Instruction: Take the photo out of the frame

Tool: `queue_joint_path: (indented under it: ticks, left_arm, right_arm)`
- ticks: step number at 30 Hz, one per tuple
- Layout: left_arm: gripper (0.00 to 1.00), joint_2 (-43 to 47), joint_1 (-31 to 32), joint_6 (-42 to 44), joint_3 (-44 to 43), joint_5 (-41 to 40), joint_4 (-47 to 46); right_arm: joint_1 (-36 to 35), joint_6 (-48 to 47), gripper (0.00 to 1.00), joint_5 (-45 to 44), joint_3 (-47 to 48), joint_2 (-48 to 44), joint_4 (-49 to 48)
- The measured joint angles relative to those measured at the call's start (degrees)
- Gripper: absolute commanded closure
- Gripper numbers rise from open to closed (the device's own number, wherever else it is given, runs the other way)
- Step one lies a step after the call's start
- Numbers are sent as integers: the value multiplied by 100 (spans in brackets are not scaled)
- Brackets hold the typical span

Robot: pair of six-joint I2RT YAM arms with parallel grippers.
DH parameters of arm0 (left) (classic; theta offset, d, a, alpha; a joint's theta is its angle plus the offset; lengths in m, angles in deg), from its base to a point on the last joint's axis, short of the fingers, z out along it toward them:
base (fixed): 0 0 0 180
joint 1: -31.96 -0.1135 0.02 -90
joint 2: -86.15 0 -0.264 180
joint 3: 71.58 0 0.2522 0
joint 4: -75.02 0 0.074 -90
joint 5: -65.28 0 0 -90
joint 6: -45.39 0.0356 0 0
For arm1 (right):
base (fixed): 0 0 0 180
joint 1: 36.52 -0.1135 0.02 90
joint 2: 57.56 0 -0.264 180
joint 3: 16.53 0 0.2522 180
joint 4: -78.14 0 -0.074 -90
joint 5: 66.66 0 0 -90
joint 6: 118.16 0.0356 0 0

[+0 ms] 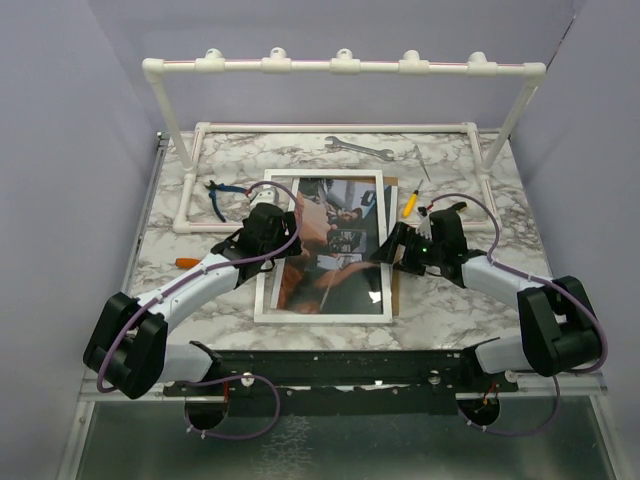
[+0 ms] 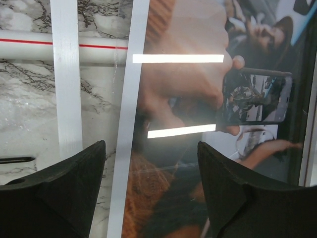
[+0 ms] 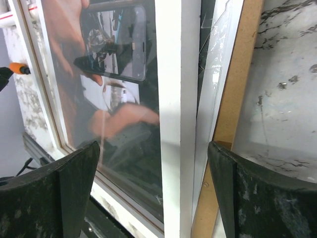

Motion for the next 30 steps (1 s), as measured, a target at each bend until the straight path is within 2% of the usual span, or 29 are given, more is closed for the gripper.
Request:
queue_joint_path:
  ticks: [18,23,30]
  left_arm:
    - [25,-85,514,-190,140,426,-407]
    - [26,-236,850,-195,140,527,-595]
    - [26,-498,1467,-190,140,527,-730]
  right_arm:
    - [-2,632,9,804,-83,26,-334]
    - [-2,682,11,789,-85,-57,-304]
    - [50,564,17,538,-109,-737,9]
